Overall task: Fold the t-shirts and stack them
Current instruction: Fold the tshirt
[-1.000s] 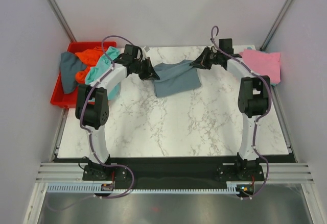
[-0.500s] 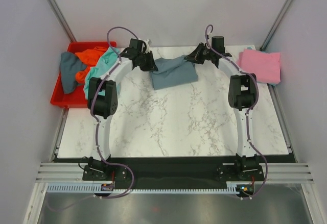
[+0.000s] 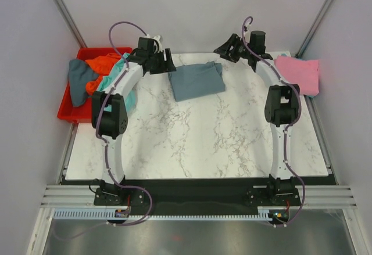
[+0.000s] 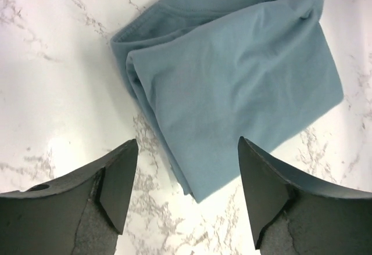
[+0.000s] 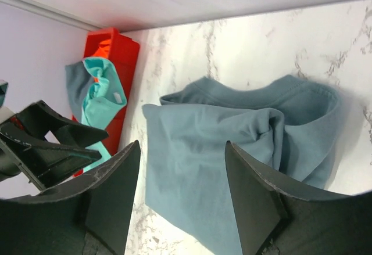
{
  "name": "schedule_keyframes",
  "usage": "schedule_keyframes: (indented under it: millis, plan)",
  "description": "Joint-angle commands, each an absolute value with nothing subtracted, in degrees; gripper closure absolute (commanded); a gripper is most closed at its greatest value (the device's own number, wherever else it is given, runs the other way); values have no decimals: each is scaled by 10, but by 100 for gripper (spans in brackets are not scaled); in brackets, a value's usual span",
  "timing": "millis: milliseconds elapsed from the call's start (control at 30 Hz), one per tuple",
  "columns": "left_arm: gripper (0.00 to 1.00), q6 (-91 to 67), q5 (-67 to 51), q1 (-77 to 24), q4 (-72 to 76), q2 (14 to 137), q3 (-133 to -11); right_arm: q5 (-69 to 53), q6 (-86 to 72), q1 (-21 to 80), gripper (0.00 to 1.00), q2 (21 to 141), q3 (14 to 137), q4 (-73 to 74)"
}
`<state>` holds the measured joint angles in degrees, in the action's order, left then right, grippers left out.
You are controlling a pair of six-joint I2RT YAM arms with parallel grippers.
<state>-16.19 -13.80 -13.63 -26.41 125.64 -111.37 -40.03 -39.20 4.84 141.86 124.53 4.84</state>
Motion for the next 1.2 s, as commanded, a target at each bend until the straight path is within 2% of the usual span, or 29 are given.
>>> schedule_keyframes:
  millis: [0, 200, 367, 600, 800, 933, 1167]
  plan:
    - [22, -171, -169, -134, -266, 1197, -1064, -419, -389, 47, 32, 1345, 1208, 23]
    - [20, -210, -223, -134, -273, 1204, -991, -443, -416, 54, 32, 1339, 1123, 18]
    - [17, -228, -243, -127, -258, 1221, -983, -457, -418, 64, 33, 1361, 1109, 13]
    - [17, -215, -236, -122, -251, 1258, -1019, -459, -408, 63, 33, 1390, 1121, 17]
    - [21, -183, -222, -118, -264, 1242, -1046, -446, -345, 23, 28, 1386, 1136, 95]
    - [26, -142, -260, -119, -267, 1220, -1105, -454, -333, -23, 28, 1390, 1122, 110]
    - [29, -95, -322, -124, -276, 1262, -1172, -497, -343, -40, 27, 1423, 1119, 100]
